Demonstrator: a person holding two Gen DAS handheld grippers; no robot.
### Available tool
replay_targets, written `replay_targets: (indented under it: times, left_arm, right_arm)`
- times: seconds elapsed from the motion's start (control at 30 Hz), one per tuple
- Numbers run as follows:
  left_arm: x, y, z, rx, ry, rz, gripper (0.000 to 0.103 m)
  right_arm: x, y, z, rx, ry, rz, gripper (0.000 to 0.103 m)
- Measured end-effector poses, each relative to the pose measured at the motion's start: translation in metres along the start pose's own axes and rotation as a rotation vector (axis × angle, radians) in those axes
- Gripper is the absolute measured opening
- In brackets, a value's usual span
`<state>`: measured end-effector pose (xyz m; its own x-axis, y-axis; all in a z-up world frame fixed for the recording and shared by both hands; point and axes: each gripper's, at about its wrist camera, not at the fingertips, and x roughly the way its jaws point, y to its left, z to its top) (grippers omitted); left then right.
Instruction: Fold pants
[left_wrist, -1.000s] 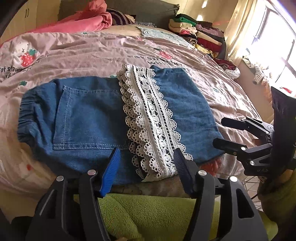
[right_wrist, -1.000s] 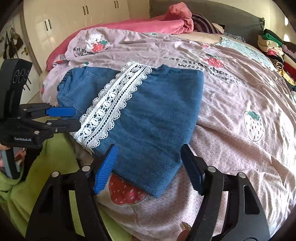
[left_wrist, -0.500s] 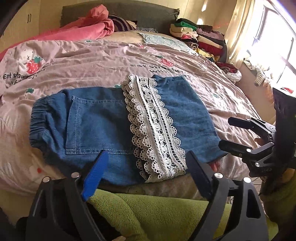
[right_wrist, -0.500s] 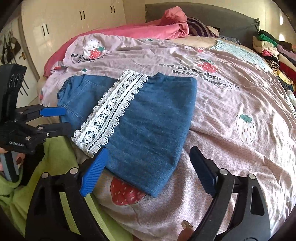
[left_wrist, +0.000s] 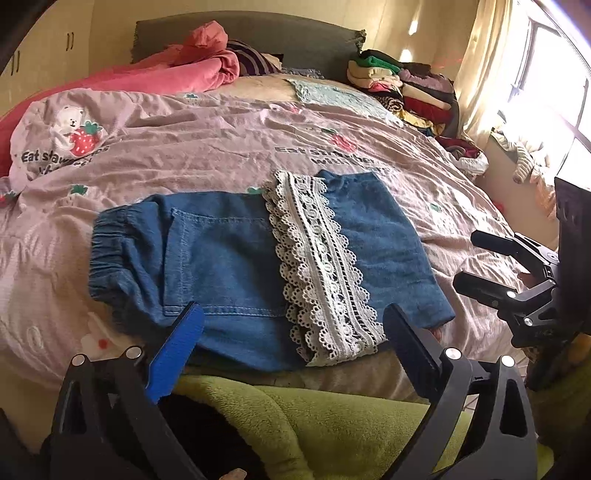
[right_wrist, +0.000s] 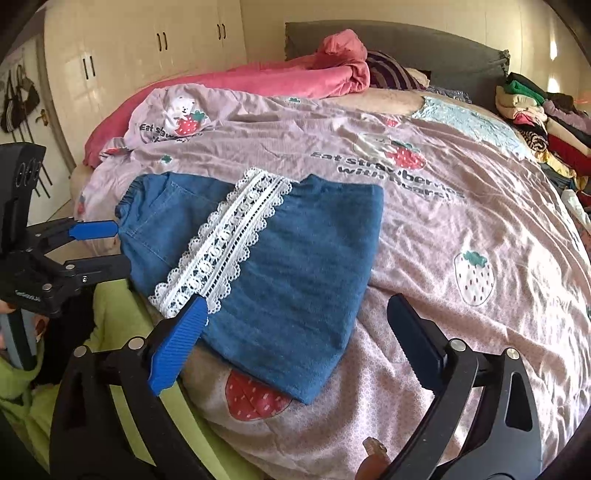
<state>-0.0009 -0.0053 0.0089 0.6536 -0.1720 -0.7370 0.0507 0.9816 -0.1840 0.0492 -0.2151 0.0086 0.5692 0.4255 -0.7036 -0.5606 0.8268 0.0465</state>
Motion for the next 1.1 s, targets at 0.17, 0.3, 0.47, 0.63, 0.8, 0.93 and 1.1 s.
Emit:
replay_targets:
  times: [0.17, 0.3, 0.47, 0.63, 0.8, 0.93, 1.1]
  left_arm:
    - [-0.005, 0.008, 0.001, -0.014, -0.012, 0.014, 0.098]
    - [-0.010, 0.016, 0.001, -0.030, -0.022, 0.026, 0.098]
    - [-0.015, 0.028, 0.000, -0.058, -0.036, 0.043, 0.098]
    - [-0.019, 0.046, -0.004, -0.092, -0.036, 0.066, 0.098]
    - [-0.019, 0.069, -0.007, -0.145, -0.035, 0.084, 0.098]
    - [-0.017, 0.095, -0.012, -0.206, -0.025, 0.110, 0.098]
    - [-0.007, 0.120, -0.019, -0.276, -0.001, 0.120, 0.098]
  right_arm:
    - [-0.004, 0.005, 0.009, -0.015, -0.022, 0.001, 0.094]
    - [-0.007, 0.011, 0.019, -0.026, -0.041, 0.006, 0.094]
    - [-0.007, 0.022, 0.031, -0.054, -0.054, 0.017, 0.094]
    - [-0.003, 0.037, 0.044, -0.090, -0.061, 0.035, 0.094]
    - [0.009, 0.056, 0.061, -0.138, -0.059, 0.069, 0.094]
    - [0.026, 0.071, 0.078, -0.177, -0.045, 0.113, 0.094]
    - [0.058, 0.096, 0.098, -0.252, -0.006, 0.172, 0.094]
